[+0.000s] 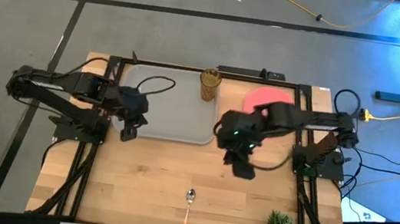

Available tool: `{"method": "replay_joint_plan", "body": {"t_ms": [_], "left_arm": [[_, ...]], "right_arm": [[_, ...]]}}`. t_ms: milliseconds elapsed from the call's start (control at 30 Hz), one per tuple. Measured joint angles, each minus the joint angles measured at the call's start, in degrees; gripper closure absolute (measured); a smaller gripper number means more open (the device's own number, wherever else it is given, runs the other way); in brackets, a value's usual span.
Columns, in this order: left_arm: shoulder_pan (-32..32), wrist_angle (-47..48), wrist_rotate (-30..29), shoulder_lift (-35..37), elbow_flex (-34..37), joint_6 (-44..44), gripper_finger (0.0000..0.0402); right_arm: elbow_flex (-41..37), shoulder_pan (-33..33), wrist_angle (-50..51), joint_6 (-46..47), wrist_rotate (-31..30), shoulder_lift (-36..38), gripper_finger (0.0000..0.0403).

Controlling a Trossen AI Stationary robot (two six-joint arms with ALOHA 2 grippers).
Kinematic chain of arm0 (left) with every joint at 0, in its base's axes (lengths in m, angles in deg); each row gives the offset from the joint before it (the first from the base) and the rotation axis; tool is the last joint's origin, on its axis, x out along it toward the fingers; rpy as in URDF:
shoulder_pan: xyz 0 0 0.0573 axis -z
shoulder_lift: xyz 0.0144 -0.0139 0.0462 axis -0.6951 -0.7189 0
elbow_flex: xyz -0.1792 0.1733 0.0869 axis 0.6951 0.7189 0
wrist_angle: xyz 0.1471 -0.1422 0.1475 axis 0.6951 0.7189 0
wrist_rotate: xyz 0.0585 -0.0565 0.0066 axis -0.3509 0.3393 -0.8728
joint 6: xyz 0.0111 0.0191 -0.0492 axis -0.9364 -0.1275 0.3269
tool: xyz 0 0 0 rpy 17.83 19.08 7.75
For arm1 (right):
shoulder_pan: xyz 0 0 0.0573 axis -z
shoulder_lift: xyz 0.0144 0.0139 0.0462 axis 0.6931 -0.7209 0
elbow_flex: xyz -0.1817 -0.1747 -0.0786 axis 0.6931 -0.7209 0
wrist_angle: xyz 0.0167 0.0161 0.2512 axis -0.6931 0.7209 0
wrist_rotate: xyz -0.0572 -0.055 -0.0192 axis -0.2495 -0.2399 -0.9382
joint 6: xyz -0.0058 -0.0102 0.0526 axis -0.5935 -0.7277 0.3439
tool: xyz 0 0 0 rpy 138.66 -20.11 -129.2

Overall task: Pick and place plate/cup/fork/spoon on tray
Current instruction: Put the orange spoon to the right side of the orange fork on the gray serving tray

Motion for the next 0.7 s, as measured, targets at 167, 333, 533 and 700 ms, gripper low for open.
{"method": "replay_joint_plan", "body": {"t_ms": [167, 333, 533, 700], "left_arm": [[3.60, -2.93, 0.00, 0.00, 0.00, 2.18, 0.0401], [6.78, -3.15, -0.44, 0.00, 0.00, 5.89, 0.0401], [9.32, -3.13, -2.82, 0.00, 0.00, 6.35, 0.0401], [10.85, -4.49, -3.28, -0.34, 0.00, 6.42, 0.0401]], "right_arm": [[-12.07, 0.00, -15.15, 0.40, 6.28, -0.06, 0.0344], [-21.20, 0.00, -23.86, 5.48, 7.89, -0.04, 0.0344], [-29.68, 0.00, -37.60, 11.44, 7.88, -0.04, 0.0344], [-33.34, -0.09, -46.86, 8.22, 7.76, -0.04, 0.0344]]}}
